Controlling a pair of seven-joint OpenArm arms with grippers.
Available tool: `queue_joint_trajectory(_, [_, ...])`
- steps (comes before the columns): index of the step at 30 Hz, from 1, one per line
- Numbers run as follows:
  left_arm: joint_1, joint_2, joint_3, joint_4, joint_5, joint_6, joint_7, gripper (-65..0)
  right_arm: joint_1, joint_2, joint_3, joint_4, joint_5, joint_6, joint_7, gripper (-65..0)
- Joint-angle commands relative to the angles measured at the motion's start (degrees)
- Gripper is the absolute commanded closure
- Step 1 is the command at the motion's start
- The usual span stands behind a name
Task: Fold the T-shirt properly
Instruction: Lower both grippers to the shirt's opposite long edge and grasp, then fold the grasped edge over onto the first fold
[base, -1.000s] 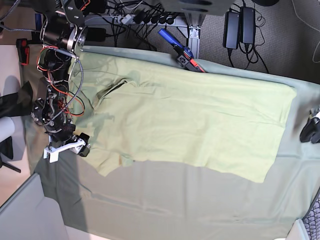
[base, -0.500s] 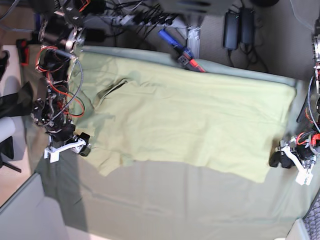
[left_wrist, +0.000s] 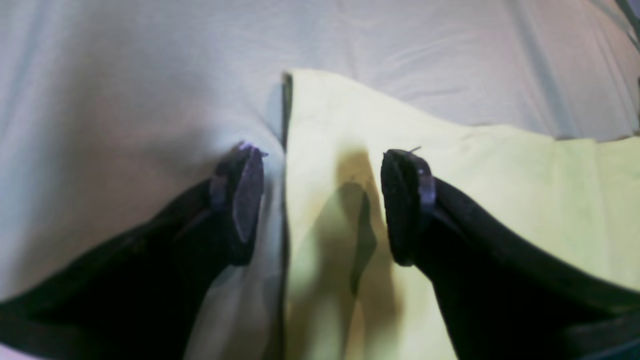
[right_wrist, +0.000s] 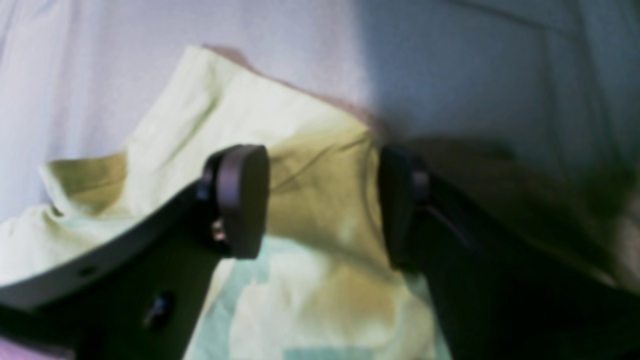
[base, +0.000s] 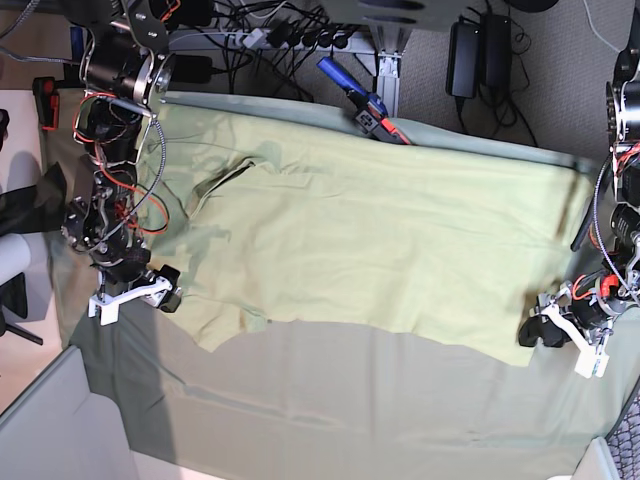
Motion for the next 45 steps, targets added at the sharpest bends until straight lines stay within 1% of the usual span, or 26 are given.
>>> queue_joint_trajectory(1, [-1.81,-0.22,-0.11,0.66,-0.35,-0.39,0.17,-40.7,1.22,0.90,0.04,0.63,0.09,0.70,-0.42,-35.1])
queue_joint_trajectory(8, [-2.78,1.07,0.37,0.66,-0.13,-0.44,0.31,-40.7,1.22,0.87,0.04,0.63,0.31,0.70,-0.42,-35.1])
queue_joint_trajectory(12, [-2.64,2.03,1.79,0.66,0.11,-0.42,0.37,-40.6,1.22,0.87,0.04,0.63,0.28,0.70,-0.44,-35.1])
queue_joint_trajectory(15, [-2.67,2.16,1.97,0.66,0.07,-0.42,-1.49,-40.5,1.20,0.90,0.04,0.63,0.31,0.70,-0.44,-35.0])
queue_joint_trajectory(16, [-2.67,2.12,1.97,0.66,0.09,-0.42,-2.40,-39.4,1.22,0.90,0.04,0.63,0.28,0.70,-0.42,-34.4])
queue_joint_trajectory(17, [-2.67,2.12,1.97,0.66,0.07,-0.44,-3.19,-35.2,1.22,0.90,0.04,0.63,0.28,0.70,-0.42,-31.2])
queue_joint_trajectory(18, [-2.67,2.14,1.97,0.66,0.04,-0.44,-3.76,-27.7,1.22,0.92,0.04,0.63,0.28,0.70,-0.42,-25.7])
queue_joint_trajectory(20, [-2.64,2.14,1.97,0.66,0.04,-0.46,-4.55,-9.6,1.22,0.92,0.04,0.63,0.28,0.70,-0.39,-9.8])
queue_joint_trajectory(21, [-2.64,2.03,1.97,0.66,0.04,-0.46,-4.81,-2.2,1.22,0.92,0.04,0.63,0.28,0.70,-0.39,-1.5])
queue_joint_trajectory(22, [-2.67,1.97,1.97,0.66,0.04,-0.48,-5.07,0.0,1.22,0.92,0.07,0.66,0.28,0.70,-0.39,0.0])
queue_joint_trajectory(23, [-2.67,1.79,1.97,0.66,0.07,-0.66,-5.44,0.0,1.22,0.92,0.07,0.68,0.28,0.70,-0.39,0.0])
queue_joint_trajectory(24, [-2.67,1.64,1.97,0.68,0.04,-1.73,-5.90,0.0,1.22,0.94,0.07,0.74,0.26,0.72,-0.42,0.0])
queue_joint_trajectory(25, [-2.67,1.40,1.97,0.70,0.04,-3.91,-6.45,0.0,1.22,0.98,0.07,0.90,0.26,0.72,-0.42,0.0])
queue_joint_trajectory(26, [-2.67,1.16,1.97,0.72,0.04,-5.04,-7.15,0.0,1.22,0.98,0.11,1.09,0.26,0.72,-0.44,0.0])
queue_joint_trajectory(28, [-2.67,0.79,1.97,0.98,-0.17,-5.04,-7.48,0.0,1.20,1.11,0.11,1.75,0.26,0.74,-0.66,0.0])
queue_joint_trajectory(31, [-2.56,0.48,1.95,1.49,-0.35,-5.04,-6.29,0.0,1.20,1.77,0.11,3.23,0.28,0.76,-2.58,0.0])
queue_joint_trajectory(33, [-2.45,-0.11,1.92,1.49,-2.71,-5.04,-5.14,0.0,0.66,2.45,0.11,4.72,0.61,0.74,-3.89,0.0])
queue_joint_trajectory(36, [-2.16,-1.75,1.90,1.84,-7.30,-5.04,-2.58,0.0,-2.21,3.72,0.11,9.18,2.89,0.76,-4.24,0.0])
queue_joint_trajectory(38, [-2.16,-2.80,1.90,2.58,-9.70,-5.04,0.92,0.0,-4.57,4.59,0.13,12.63,3.74,0.76,-4.81,0.0])
queue_joint_trajectory(41, [-1.95,-3.37,1.90,4.92,-12.79,-5.04,9.07,0.0,-8.00,5.60,0.11,17.33,4.85,0.74,-5.01,0.0])
queue_joint_trajectory(43, [-0.68,-3.74,1.90,7.91,-16.83,-5.04,13.57,0.0,-10.10,6.21,0.17,20.06,5.22,0.74,-5.03,0.0])
queue_joint_trajectory(45, [1.62,-4.44,1.90,12.02,-21.31,-5.04,16.44,0.0,-12.04,6.64,0.52,22.53,5.97,0.74,-5.29,0.0])
